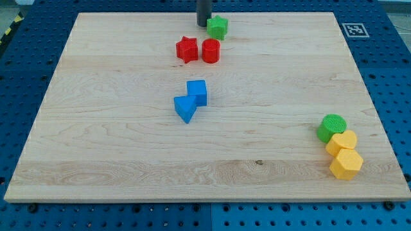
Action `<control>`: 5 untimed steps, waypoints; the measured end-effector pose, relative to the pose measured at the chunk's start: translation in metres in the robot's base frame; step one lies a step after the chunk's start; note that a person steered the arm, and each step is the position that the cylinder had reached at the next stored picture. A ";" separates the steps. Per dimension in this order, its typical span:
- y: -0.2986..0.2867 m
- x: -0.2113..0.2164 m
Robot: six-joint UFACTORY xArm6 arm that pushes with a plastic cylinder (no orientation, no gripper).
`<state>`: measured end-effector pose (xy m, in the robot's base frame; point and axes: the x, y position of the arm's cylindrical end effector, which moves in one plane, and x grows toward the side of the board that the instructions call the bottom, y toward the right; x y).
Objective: Move green star towards down
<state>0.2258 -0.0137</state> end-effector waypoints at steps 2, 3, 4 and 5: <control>0.051 0.022; 0.051 0.023; 0.045 0.023; 0.025 0.015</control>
<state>0.2412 0.0116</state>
